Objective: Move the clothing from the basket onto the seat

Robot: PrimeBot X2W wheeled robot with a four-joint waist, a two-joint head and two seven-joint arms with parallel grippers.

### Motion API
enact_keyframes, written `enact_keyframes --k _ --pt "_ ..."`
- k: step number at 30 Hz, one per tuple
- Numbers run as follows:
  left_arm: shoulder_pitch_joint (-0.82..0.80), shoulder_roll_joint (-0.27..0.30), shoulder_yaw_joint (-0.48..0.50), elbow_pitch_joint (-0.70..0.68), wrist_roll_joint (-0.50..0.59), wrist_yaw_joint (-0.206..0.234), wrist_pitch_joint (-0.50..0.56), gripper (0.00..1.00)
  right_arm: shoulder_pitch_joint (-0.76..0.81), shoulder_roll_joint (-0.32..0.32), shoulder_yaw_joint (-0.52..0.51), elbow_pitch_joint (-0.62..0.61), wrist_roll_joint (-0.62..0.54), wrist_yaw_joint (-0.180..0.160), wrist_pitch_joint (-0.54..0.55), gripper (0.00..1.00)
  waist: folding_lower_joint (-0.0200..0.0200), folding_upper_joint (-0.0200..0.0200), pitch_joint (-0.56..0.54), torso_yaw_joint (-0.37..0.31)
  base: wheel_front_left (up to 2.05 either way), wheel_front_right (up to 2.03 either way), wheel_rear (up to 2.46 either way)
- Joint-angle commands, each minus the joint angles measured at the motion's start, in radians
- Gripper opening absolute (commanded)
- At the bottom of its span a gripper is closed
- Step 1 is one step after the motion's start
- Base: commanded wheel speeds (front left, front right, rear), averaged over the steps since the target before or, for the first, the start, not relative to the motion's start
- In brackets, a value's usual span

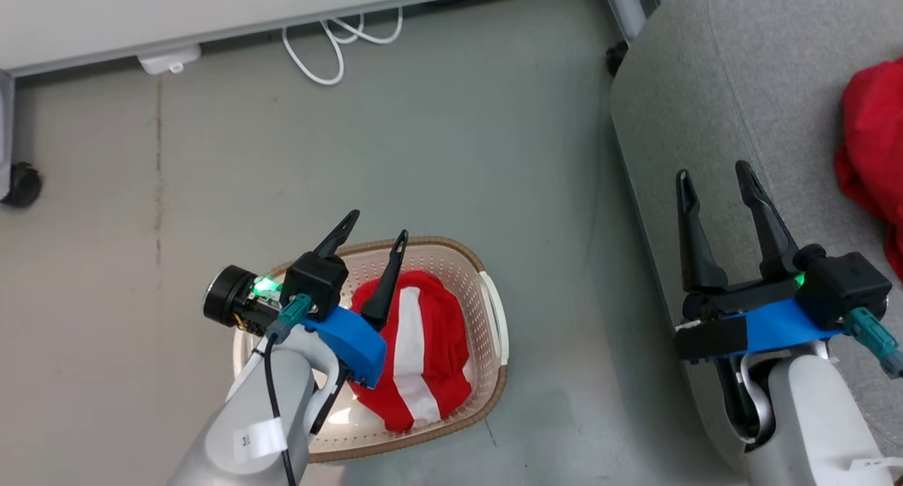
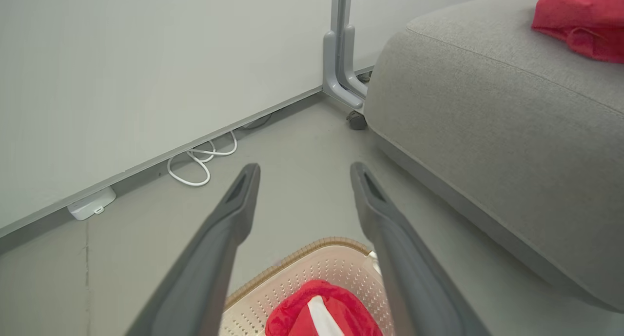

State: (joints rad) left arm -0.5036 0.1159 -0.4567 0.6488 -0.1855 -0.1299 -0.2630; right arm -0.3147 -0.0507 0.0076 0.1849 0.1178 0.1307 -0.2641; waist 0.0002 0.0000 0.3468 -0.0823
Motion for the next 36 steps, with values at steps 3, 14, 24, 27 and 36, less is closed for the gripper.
enact_keyframes --k 3,14,24,27,36 --pt "-0.075 0.021 -0.055 0.076 -0.018 0.0 -0.003 1.0 -0.037 0.0 0.003 -0.013 0.013 0.0 0.0 1.0 -0.0002 0.0 0.102 -0.054 0.0 0.0 0.0" --pt "-0.241 0.03 -0.201 0.311 -0.067 -0.001 -0.003 1.0 -0.111 0.0 0.004 -0.042 0.011 0.0 0.0 1.0 -0.0002 0.0 0.265 -0.083 0.0 0.0 0.0" --pt "-0.38 0.023 -0.328 0.498 -0.126 -0.001 0.005 1.0 -0.173 0.001 -0.006 -0.075 -0.002 0.0 0.0 1.0 -0.0002 0.0 0.403 -0.085 0.0 0.0 0.0" --pt "-0.417 0.028 -0.36 0.543 -0.14 -0.001 0.021 1.0 -0.188 0.0 -0.009 -0.084 -0.007 0.0 0.0 1.0 -0.0002 0.0 0.445 -0.084 0.0 0.0 0.0" --pt "-0.494 0.059 -0.431 0.601 -0.172 -0.001 0.082 1.0 -0.207 0.0 -0.006 -0.111 -0.017 0.0 0.0 1.0 -0.0002 0.0 0.549 -0.084 0.0 0.0 0.0"
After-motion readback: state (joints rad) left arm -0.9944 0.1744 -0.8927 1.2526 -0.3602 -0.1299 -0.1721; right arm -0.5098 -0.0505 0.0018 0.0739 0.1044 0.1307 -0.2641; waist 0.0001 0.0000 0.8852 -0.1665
